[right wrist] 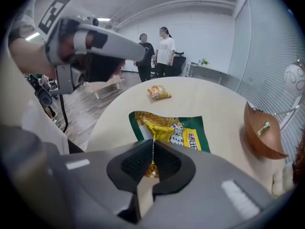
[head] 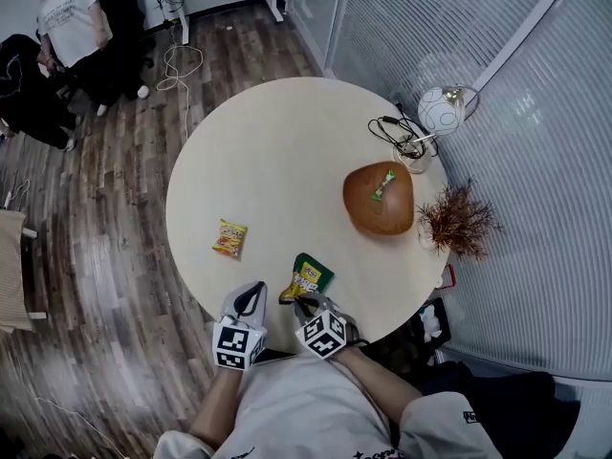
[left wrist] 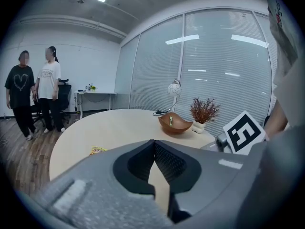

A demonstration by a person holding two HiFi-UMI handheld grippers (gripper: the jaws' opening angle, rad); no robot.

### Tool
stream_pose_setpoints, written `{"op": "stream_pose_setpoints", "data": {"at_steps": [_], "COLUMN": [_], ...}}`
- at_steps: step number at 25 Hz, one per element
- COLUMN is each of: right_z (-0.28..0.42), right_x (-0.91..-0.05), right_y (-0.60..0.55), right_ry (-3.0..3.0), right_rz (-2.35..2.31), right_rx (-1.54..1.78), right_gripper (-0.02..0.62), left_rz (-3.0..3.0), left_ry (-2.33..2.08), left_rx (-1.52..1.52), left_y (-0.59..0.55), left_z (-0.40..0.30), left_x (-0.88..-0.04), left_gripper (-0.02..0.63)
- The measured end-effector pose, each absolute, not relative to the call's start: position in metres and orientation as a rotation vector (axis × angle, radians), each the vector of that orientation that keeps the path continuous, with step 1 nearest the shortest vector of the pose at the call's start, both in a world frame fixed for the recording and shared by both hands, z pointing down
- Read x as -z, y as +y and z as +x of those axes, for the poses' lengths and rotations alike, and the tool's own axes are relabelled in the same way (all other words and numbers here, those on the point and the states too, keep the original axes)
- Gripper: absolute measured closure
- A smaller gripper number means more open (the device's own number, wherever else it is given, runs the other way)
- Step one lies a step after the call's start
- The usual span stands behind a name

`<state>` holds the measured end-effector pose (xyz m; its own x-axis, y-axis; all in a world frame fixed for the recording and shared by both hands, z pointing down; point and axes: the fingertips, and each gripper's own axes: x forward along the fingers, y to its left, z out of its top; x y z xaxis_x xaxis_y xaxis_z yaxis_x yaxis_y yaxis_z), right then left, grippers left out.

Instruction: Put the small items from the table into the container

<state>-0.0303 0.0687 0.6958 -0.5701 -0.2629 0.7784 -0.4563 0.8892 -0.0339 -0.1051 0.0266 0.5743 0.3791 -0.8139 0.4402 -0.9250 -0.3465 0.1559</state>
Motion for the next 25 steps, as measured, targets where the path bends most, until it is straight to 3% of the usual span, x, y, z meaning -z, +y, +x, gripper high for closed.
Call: {"op": "stream_pose_setpoints", "data": {"at_steps": [12, 25], "right_z": [0.057, 0.12], "right_x": [-0.6, -0.657], "right_y": [-0.1, -0.192], "right_ry": [-2.185, -1.952], "right_rz": [0.934, 0.956], "right_rx": [-0.066, -0.318], "right_gripper": [0.584, 0.577], "left_rz": [2.38, 2.318], "left_ry": [-1.393, -1.44], "left_rx": [-0.413, -0.421], "left_y": [-0.007, -0.01], "left_z": [-0.058, -0.069], "left_x": [-0.561, -0.566], "left_gripper": [0.618, 0.618]}}
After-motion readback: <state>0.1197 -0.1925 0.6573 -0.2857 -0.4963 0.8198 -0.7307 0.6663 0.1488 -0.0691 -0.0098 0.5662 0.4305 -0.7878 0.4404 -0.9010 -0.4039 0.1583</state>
